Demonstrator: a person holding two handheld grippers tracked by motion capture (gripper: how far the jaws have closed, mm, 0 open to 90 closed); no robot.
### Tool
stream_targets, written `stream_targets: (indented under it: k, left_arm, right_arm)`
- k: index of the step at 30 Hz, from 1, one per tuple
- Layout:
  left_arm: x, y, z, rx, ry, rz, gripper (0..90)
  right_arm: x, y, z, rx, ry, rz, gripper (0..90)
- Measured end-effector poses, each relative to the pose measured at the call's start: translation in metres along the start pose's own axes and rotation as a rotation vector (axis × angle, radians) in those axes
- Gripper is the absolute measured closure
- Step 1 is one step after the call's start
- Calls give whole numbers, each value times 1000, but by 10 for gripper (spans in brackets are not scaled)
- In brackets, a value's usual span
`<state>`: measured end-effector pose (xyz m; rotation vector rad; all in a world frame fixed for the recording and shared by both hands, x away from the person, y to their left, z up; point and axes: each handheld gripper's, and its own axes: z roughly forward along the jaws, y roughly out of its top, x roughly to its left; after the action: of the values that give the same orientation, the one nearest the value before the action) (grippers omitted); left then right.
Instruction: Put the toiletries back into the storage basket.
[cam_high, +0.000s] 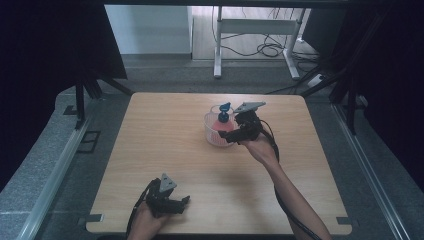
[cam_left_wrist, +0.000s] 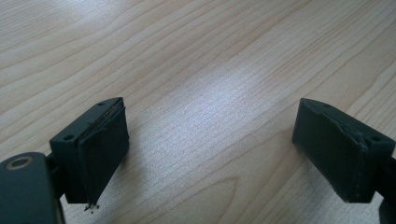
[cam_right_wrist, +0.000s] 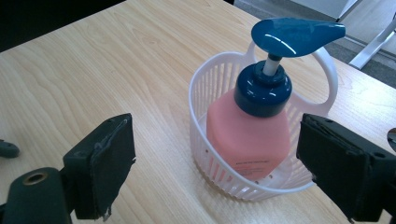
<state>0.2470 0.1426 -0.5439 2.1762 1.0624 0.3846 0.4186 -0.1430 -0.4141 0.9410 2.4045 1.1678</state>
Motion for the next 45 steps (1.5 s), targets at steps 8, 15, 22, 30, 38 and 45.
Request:
stream_targets:
  k: [8, 15, 22, 30, 38, 45]
  left_arm:
    - [0, 0, 0, 1, 1, 0, 102]
    - [0, 0, 0, 2, 1, -1, 102]
    - [0, 0, 0, -1, 2, -4, 102]
    - [-1, 0, 0, 0, 3, -4, 102]
    - [-1, 1, 0, -1, 4, -5, 102]
    - [-1, 1, 0, 0, 5, -5, 103]
  right_arm:
    - [4, -7, -7, 0, 4, -5, 102]
    - [5, -14, -14, -1, 3, -5, 82]
    - [4, -24, -21, 0, -19, 6, 7]
    - [2, -38, -29, 0, -18, 12, 0]
    - [2, -52, -39, 4, -18, 2, 0]
    - [4, -66, -47, 2, -23, 2, 0]
